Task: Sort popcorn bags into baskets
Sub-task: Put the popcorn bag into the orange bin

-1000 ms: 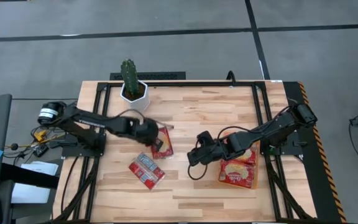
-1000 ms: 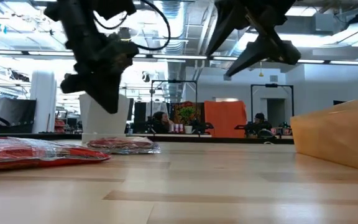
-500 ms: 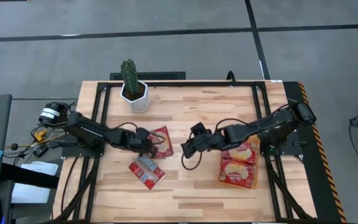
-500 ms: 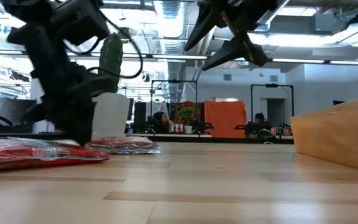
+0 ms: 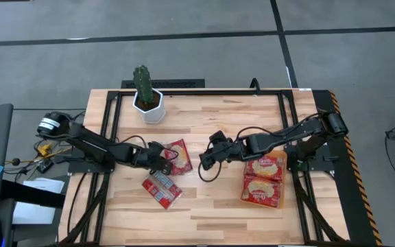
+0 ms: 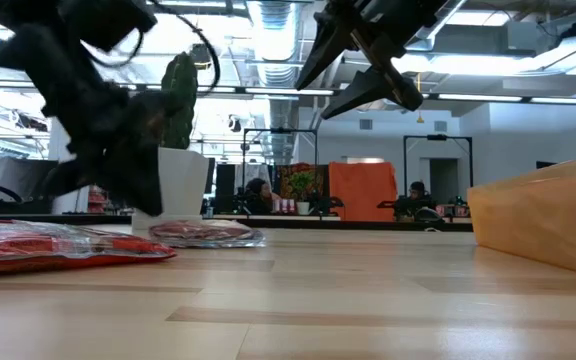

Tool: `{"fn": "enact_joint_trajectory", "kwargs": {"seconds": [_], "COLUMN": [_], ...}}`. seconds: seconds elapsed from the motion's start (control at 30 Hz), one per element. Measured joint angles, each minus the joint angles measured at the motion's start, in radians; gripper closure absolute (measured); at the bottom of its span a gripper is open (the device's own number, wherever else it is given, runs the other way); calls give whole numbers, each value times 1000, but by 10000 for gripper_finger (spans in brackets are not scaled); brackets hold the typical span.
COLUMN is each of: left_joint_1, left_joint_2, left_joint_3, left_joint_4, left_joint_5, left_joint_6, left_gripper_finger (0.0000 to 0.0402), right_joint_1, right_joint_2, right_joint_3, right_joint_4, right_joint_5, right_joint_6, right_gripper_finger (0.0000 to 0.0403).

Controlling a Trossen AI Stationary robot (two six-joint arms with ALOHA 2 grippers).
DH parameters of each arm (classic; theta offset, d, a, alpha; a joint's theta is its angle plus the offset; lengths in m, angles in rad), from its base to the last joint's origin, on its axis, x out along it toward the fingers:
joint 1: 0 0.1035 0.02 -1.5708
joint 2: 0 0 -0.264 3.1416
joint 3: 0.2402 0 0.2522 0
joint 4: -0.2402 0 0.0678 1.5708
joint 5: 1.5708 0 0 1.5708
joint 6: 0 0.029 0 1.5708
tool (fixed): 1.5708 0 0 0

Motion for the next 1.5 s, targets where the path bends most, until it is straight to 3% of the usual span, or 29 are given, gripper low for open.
{"fn": "enact_joint_trajectory", "kwargs": {"seconds": [0.17, 0.43, 0.77, 1.13, 1.5], "left_joint_1": [-6, 4, -43, -39, -34], "left_joint_2": [-24, 7, 104, 261, 295], "left_joint_3": [1, 2, 2, 8, 6], "left_joint_4": [18, 121, 71, 187, 267], "left_joint_5": [-113, -101, -68, -9, 9], "left_joint_6": [10, 118, 33, 31, 67], "left_gripper_finger": [401, 401, 401, 401, 401], "right_joint_1": [1, 0, -8, -62, -158], "right_joint_2": [0, 0, 20, 161, 248], "right_joint_3": [0, 0, 0, 1, -1], "right_joint_4": [-4, 2, 38, 185, 221], "right_joint_5": [-7, -9, -37, -168, -286], "right_joint_6": [-2, -1, 0, -14, -129], "right_gripper_finger": [159, 159, 159, 159, 159]}}
